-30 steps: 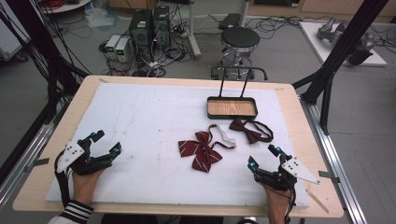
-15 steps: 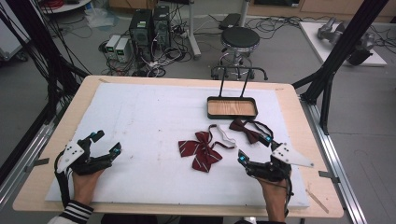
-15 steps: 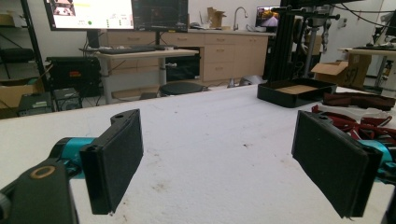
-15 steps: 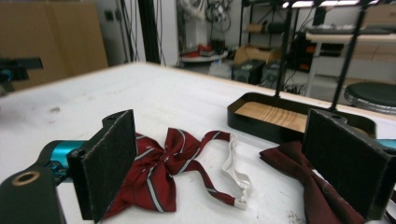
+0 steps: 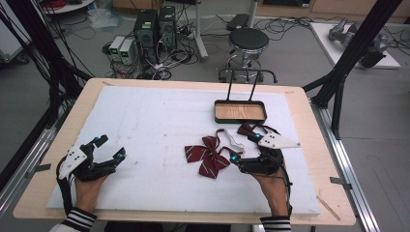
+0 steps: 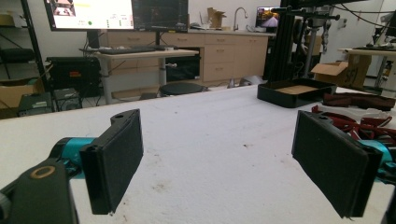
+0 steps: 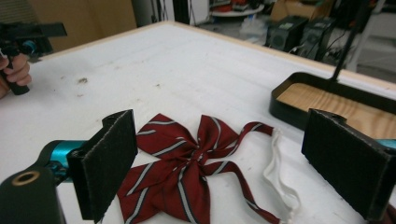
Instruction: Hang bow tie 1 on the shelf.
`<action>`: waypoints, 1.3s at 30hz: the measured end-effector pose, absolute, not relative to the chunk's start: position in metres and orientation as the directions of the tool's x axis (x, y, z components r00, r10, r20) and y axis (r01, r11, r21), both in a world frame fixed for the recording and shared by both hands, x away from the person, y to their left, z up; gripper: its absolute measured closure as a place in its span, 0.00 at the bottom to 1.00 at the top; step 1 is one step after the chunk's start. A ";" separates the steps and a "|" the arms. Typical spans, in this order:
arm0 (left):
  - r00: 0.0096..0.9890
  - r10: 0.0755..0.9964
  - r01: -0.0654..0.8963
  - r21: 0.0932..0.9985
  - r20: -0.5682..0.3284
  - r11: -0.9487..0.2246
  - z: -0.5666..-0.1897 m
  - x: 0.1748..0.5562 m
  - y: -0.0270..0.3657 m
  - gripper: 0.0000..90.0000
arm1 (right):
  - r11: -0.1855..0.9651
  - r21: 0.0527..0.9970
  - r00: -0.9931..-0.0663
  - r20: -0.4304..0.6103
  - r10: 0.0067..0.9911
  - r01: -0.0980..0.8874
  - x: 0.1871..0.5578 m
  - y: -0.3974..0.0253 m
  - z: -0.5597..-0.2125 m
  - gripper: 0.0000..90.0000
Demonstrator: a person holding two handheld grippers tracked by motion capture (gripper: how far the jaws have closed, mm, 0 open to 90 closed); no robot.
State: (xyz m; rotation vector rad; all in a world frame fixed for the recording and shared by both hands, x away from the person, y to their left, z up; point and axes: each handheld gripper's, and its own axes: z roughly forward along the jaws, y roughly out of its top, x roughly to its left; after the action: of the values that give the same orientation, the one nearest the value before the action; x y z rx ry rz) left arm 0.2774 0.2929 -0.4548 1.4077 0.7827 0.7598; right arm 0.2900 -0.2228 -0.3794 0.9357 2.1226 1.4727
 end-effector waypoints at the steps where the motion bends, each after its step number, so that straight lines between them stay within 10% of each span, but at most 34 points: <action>1: 0.547 0.837 0.003 1.000 -0.020 0.022 -0.455 0.277 0.293 0.19 | 0.254 0.916 -0.711 0.048 0.702 0.312 0.295 -0.217 -0.379 0.11; 39: 0.547 0.837 0.001 1.000 -0.020 0.023 -0.455 0.277 0.293 0.19 | 0.575 0.616 -0.743 0.026 0.668 0.538 0.357 -0.136 -0.409 0.20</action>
State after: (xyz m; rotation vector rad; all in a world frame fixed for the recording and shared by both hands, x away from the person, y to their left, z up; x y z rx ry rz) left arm 0.2774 0.2931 -0.4548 1.4093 0.7807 0.7613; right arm 0.3568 -0.1361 -0.4092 1.0088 2.5964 0.9101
